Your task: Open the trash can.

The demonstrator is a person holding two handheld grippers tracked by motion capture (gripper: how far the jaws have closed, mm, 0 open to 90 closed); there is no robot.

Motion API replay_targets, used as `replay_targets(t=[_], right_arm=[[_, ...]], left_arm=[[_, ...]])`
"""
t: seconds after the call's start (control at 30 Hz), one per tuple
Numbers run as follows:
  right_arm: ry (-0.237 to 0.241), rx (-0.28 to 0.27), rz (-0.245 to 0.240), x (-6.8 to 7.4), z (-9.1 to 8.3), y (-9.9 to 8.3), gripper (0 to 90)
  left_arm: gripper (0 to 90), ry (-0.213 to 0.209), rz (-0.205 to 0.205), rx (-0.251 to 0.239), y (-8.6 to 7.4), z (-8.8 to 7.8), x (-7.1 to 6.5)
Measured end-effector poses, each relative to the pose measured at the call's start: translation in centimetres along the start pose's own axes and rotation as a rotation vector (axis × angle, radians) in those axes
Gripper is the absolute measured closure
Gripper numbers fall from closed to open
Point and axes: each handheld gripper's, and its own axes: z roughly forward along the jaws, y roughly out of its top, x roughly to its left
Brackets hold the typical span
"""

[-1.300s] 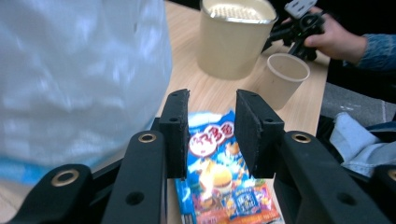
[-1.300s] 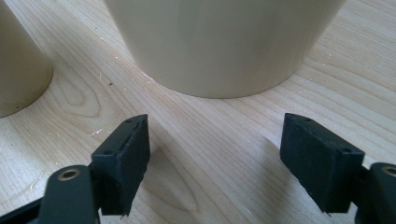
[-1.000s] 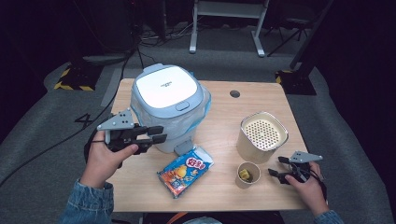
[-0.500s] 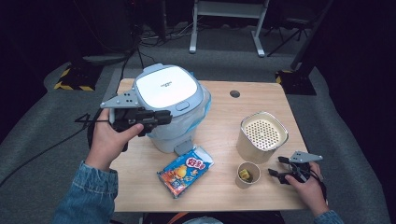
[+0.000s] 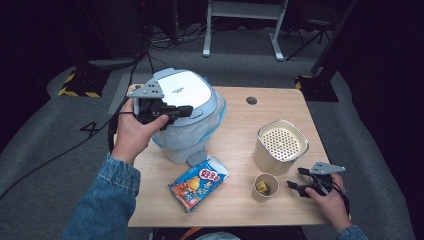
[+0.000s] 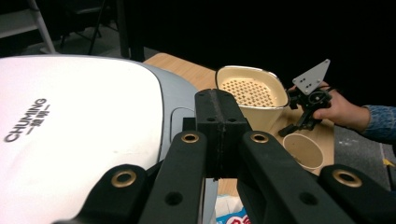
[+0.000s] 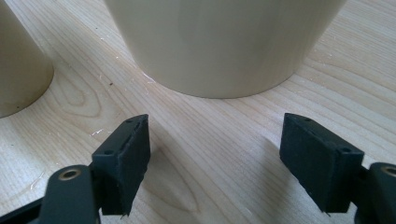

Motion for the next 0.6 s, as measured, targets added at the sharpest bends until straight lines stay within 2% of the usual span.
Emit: replay_targets(t=[0.1, 0.23, 0.53, 0.6], right_arm=[[0.0, 0.0, 0.0, 0.0, 0.0, 0.0, 24.9], [0.0, 0.0, 0.0, 0.0, 0.0, 0.0, 24.8], [0.0, 0.0, 0.0, 0.0, 0.0, 0.0, 24.9], [0.0, 0.0, 0.0, 0.0, 0.0, 0.0, 24.9]], left_arm=[[89.9, 0.018, -0.003, 0.038, 0.0, 0.9, -0.1], [89.8, 0.066, -0.002, 0.084, 0.0, 1.6, -0.2], [89.9, 0.082, -0.01, 0.102, 0.3, 1.9, -0.4], [89.9, 0.1, 0.0, 0.108, 0.5, 2.0, -0.6]])
